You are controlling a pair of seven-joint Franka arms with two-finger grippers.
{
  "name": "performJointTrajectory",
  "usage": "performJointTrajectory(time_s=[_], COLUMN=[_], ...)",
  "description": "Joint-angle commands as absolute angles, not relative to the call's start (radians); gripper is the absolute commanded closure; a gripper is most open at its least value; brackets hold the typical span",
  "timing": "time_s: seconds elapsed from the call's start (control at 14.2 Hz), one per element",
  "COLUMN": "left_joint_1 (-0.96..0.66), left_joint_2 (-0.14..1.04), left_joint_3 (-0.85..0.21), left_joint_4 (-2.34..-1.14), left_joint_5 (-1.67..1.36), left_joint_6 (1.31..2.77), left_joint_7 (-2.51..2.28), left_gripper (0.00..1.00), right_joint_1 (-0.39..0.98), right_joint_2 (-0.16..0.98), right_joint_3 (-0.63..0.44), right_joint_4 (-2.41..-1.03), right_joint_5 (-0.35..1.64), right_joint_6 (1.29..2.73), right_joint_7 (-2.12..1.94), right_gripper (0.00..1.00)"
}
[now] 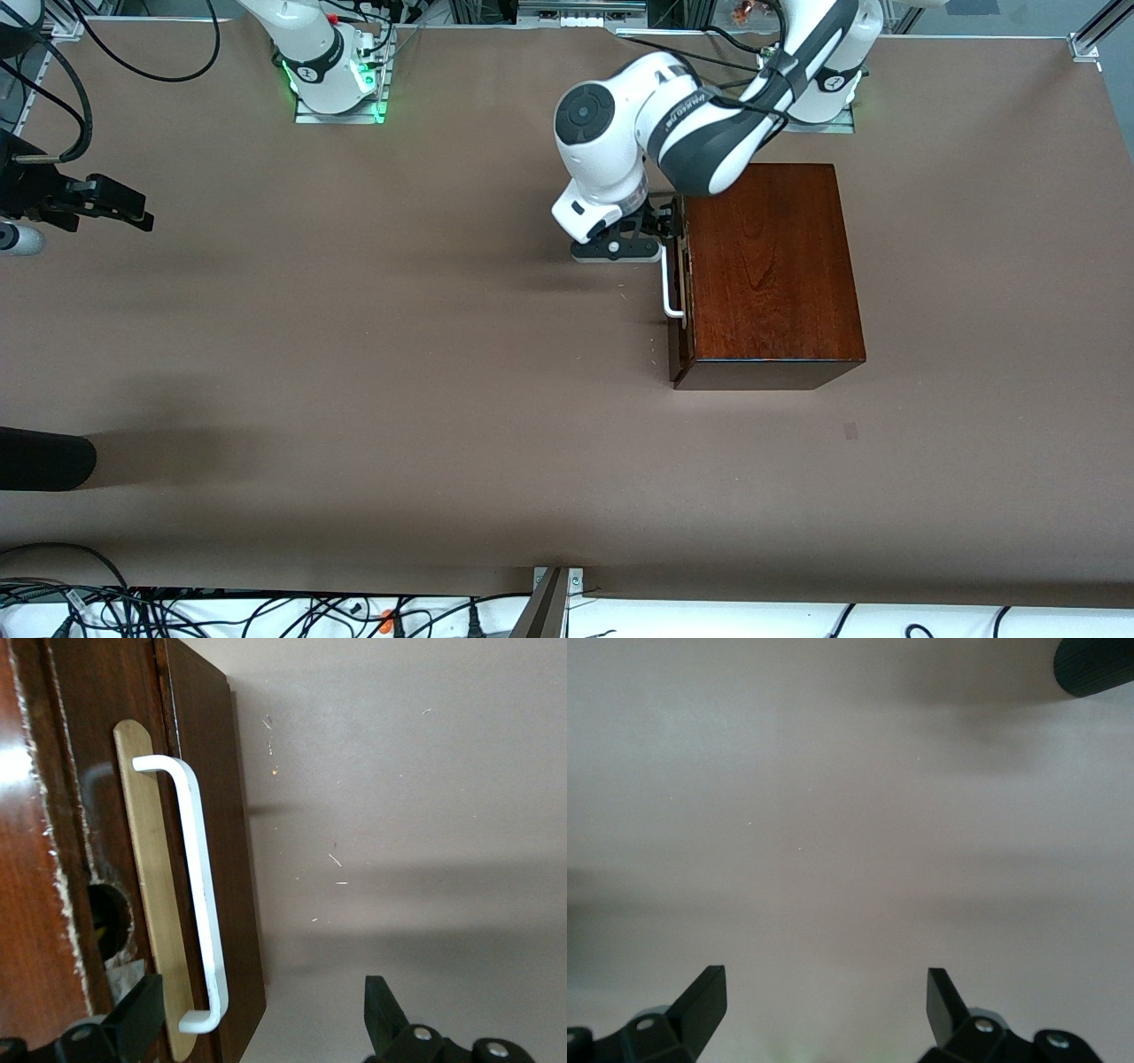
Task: Open drawer, take yellow block, close drawer
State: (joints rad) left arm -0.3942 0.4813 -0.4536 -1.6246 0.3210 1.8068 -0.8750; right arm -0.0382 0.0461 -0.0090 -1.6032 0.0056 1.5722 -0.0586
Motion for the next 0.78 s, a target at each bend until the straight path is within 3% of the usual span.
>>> performJointTrajectory(time_s=[0.0,0.71], left_joint_1=[-0.383,-0.379], left_joint_2=[0.502,0.569], left_joint_3=[-0.457,-0.446], left_joint_4=[-1.631,-1.621], left_joint_5=[0.368,0.394], left_joint_6=[1.827,1.864], left_joint_7=[-0.857,-0.92], left_gripper=[0.0,0.0], right_joint_1=[-0.051,-0.051], right_joint_2=[0.058,0.057], right_joint_3=[-0.003,-0.003], right_joint_4=[-1.577,-1.577], right_joint_5=[0.026,0.026], right_joint_6=[1.552,1.552], right_joint_7=[-0.069,-0.067], right_gripper=[0.0,0.0])
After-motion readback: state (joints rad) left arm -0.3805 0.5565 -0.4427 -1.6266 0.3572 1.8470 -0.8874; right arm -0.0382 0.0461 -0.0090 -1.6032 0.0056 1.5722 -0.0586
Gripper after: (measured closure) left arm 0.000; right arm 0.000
